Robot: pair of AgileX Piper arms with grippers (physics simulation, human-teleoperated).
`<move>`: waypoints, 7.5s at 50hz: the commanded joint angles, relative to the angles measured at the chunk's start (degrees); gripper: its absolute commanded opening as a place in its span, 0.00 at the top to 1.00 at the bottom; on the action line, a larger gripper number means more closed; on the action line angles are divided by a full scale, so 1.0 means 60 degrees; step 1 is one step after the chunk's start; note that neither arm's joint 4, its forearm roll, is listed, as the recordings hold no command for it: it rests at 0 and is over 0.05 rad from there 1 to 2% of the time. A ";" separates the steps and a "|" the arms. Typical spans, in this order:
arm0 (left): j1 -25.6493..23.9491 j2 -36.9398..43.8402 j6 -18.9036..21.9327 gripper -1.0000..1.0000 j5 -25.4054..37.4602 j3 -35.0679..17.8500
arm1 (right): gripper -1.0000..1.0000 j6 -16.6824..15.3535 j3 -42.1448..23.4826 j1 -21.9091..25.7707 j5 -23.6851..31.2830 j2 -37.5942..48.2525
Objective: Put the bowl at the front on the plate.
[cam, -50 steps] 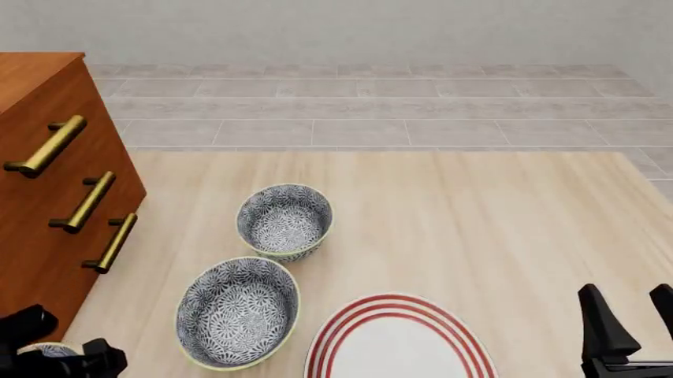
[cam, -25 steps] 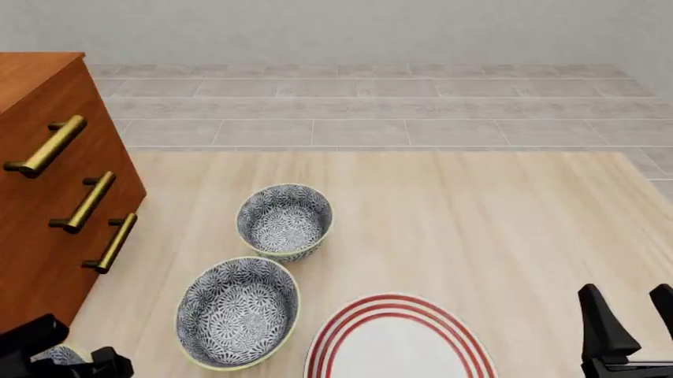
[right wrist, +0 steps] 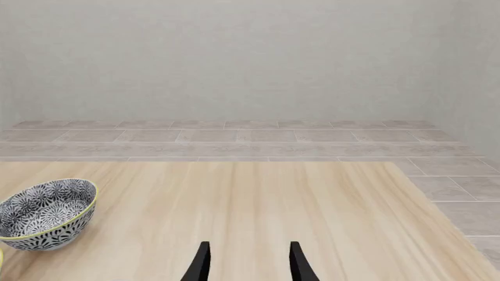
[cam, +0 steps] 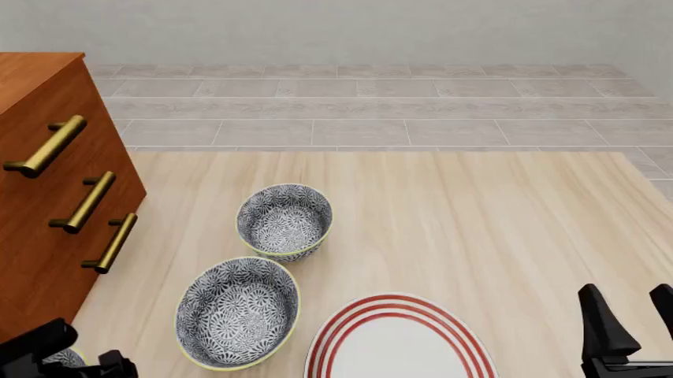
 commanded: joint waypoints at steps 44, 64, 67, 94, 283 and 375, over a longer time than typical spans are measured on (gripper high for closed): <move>-0.1360 -0.1976 -0.0906 1.00 0.2240 -0.1087 | 0.00 -0.0002 0.0016 0.0000 0.0007 -0.0027; -0.1605 -0.1389 -0.0950 1.00 0.1122 -0.1588 | 0.00 -0.0003 0.0016 0.0000 0.0007 -0.0028; -0.1681 -0.1344 -0.0983 1.00 0.1063 -0.1616 | 0.00 -0.0001 0.0016 0.0001 0.0007 -0.0028; -0.2545 -0.1065 -0.1583 1.00 0.1374 -0.3030 | 0.00 -0.0003 0.0016 0.0001 0.0007 -0.0026; -1.2113 0.6809 0.2517 1.00 -0.0537 -0.8808 | 0.00 -0.0001 0.0016 0.0001 0.0007 -0.0027; -1.2566 0.8372 0.1567 0.00 -0.1717 -0.8001 | 0.00 -0.0003 0.0016 0.0001 0.0007 -0.0026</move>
